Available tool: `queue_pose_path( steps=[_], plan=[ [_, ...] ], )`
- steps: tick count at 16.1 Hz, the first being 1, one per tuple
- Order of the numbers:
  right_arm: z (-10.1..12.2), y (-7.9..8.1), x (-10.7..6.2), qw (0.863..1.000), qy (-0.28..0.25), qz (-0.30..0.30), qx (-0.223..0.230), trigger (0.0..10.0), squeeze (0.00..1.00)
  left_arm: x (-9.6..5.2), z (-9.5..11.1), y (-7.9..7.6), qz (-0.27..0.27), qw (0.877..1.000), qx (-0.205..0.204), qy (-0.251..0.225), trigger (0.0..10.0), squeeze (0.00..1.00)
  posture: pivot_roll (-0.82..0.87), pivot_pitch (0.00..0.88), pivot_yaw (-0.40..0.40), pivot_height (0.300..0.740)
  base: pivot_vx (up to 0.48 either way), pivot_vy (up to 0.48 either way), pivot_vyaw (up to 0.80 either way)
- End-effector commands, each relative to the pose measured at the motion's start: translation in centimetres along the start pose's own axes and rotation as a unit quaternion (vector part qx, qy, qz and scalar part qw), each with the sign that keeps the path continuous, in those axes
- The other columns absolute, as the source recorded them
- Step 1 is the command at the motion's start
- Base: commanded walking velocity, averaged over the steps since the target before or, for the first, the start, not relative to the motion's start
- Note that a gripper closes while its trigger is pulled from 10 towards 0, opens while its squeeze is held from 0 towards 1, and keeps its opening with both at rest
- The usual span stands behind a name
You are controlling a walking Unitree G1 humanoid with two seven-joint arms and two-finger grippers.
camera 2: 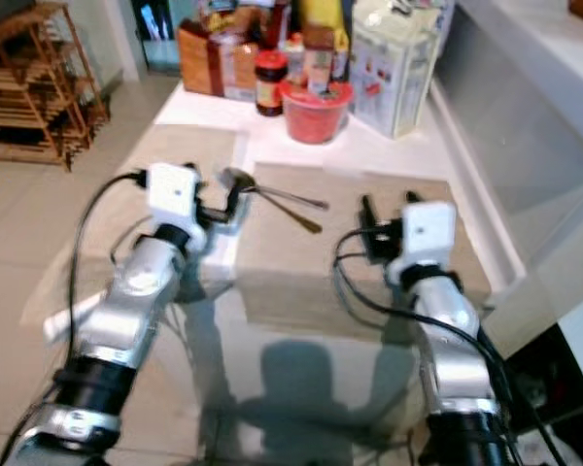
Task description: Setting the table
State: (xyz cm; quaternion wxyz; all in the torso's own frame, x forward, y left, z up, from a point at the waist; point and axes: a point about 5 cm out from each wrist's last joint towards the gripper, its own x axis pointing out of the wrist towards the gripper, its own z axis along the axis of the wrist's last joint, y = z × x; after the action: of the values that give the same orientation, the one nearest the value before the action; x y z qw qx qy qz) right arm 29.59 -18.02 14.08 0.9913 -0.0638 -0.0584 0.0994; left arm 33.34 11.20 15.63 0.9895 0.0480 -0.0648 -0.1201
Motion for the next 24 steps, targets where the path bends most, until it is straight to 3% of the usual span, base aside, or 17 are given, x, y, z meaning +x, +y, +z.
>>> queue_pose_path(
  steps=[1, 5, 8, 9, 13, 16, 19, 21, 24],
  plan=[
    [0.8, -1.1, 0.9, 0.999, 0.013, 0.038, 0.001, 10.0, 0.0, -0.1, 0.1, 0.2, 0.007, 1.0, 0.002, -0.002, 10.0, 0.0, 0.04, 0.0, -0.031, 0.74, 0.0, 0.0, 0.0],
    [2.5, -2.9, 2.1, 1.0, -0.007, 0.028, 0.0, 10.0, 0.0, -0.2, 0.1, 0.4, 0.02, 1.0, -0.003, 0.001, 10.0, 0.0, 0.05, 0.0, -0.044, 0.74, 0.0, 0.0, 0.0],
    [2.1, -2.2, 2.1, 0.999, -0.003, 0.032, 0.007, 10.0, 0.0, 0.0, 0.7, -0.3, 0.004, 1.0, -0.008, -0.003, 10.0, 0.0, 0.05, 0.0, -0.041, 0.74, 0.0, 0.0, 0.0],
    [1.7, -1.8, 2.5, 0.998, 0.013, 0.058, 0.016, 10.0, 0.0, -0.1, 0.8, -0.7, -0.006, 1.0, -0.013, -0.003, 10.0, 0.0, 0.05, 0.0, -0.033, 0.74, 0.0, 0.0, 0.0],
    [2.7, -2.5, 4.3, 0.994, 0.03, 0.098, 0.029, 10.0, 0.0, -0.5, 0.9, -1.1, -0.005, 1.0, -0.019, -0.001, 10.0, 0.0, 0.07, 0.0, -0.062, 0.74, 0.0, 0.0, 0.0],
    [2.9, -1.6, 5.8, 0.99, 0.04, 0.135, 0.018, 10.0, 0.0, -1.7, 0.9, -1.4, -0.018, 0.999, -0.036, 0.012, 10.0, 0.0, 0.11, 0.0, -0.093, 0.74, 0.0, 0.0, 0.0],
    [3.3, -0.5, 7.1, 0.985, 0.041, 0.161, 0.049, 10.0, 0.0, -4.2, 1.4, -1.2, -0.069, 0.997, 0.001, 0.046, 10.0, 0.0, 0.19, 0.0, -0.121, 0.74, 0.0, 0.0, 0.0],
    [3.1, 0.6, 8.1, 0.979, 0.053, 0.183, 0.066, 10.0, 0.0, -5.2, 2.0, -0.2, -0.055, 0.996, -0.055, 0.047, 10.0, 0.0, 0.23, 0.0, -0.13, 0.74, 0.0, 0.0, 0.0],
    [1.7, 1.8, 8.8, 0.97, 0.09, 0.209, 0.084, 10.0, 0.0, -5.9, 3.8, -0.7, -0.066, 0.997, -0.021, 0.025, 10.0, 0.0, 0.3, 0.0, -0.137, 0.74, 0.0, 0.0, 0.0]
  ],
)
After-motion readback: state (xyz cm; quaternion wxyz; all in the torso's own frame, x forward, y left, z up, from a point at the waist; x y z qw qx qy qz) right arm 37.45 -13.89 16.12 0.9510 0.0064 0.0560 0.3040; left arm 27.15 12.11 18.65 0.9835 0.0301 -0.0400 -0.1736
